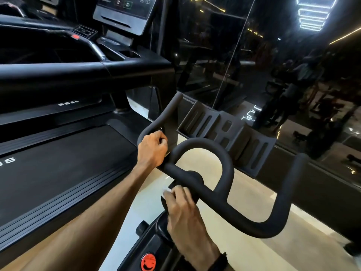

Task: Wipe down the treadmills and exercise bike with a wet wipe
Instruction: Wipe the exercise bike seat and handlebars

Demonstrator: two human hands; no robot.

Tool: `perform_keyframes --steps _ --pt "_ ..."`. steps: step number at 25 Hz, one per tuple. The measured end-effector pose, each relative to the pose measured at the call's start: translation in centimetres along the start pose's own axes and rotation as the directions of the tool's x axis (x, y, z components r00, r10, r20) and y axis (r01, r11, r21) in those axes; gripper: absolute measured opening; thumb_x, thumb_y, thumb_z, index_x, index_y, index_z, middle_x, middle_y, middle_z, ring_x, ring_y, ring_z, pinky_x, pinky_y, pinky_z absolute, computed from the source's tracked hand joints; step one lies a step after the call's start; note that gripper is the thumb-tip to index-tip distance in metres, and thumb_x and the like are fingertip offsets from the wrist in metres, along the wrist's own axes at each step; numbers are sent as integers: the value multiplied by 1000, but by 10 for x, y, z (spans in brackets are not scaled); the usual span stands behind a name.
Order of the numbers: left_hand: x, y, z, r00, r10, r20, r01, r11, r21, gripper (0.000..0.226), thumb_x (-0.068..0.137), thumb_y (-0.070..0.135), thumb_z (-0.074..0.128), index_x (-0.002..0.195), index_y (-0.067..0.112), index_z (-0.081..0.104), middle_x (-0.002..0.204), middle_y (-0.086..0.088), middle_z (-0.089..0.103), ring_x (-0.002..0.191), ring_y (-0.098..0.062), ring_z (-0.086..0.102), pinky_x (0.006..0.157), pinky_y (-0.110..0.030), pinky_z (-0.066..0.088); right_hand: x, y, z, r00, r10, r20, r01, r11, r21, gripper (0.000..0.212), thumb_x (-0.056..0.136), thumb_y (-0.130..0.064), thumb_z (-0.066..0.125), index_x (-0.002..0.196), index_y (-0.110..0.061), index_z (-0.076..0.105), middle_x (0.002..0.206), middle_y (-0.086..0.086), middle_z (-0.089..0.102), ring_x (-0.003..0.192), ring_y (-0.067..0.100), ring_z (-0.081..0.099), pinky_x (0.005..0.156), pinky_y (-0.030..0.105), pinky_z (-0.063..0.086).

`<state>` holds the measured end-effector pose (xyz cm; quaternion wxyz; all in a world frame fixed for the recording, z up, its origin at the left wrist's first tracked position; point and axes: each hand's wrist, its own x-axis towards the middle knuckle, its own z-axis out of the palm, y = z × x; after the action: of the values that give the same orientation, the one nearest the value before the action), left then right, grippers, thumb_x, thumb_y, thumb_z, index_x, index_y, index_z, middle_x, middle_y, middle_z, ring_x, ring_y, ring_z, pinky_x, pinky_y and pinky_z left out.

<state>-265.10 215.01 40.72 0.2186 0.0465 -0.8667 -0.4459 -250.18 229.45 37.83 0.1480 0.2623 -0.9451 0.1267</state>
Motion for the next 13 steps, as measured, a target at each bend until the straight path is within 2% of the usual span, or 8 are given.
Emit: perform_keyframes --steps 3,5,6,9,13 --pt "0 -2 -1 1000 -3 3 3 1000 -2 18 92 13 51 85 20 66 73 6 65 65 -12 62 69 -33 51 -30 23 -8 996 -87 9 85 990 110 61 75 12 61 122 -26 58 103 -6 48 95 18 53 74 33 53" --pt "-1 -3 -1 1000 -8 0 8 1000 -6 19 92 14 51 85 20 67 73 5 66 65 -12 62 70 -35 53 -47 38 -13 987 -129 -98 144 975 166 61 74 17 64 114 -29 63 100 -7 49 92 17 55 74 29 52" --pt "-1 -1 0 1000 -9 -6 9 1000 -7 19 92 14 50 85 20 67 73 5 66 65 -13 62 70 -36 53 -49 45 -17 977 -105 -184 139 973 185 60 76 18 66 112 -29 64 99 -6 51 91 17 57 77 27 52" --pt "1 -1 1 999 -21 -27 21 1000 -6 20 91 15 50 84 21 68 70 4 66 64 -15 62 70 -39 53 -32 48 -22 905 80 -418 0 982 188 46 84 12 71 114 -23 70 97 -2 54 87 16 60 81 24 51" --pt "0 -3 1 1000 -9 -20 8 1000 -10 19 92 14 50 86 19 68 72 2 66 65 -17 62 72 -41 54 -29 19 6 897 132 -422 -112 991 74 44 79 15 73 112 -15 74 92 -1 57 83 19 58 78 23 48"
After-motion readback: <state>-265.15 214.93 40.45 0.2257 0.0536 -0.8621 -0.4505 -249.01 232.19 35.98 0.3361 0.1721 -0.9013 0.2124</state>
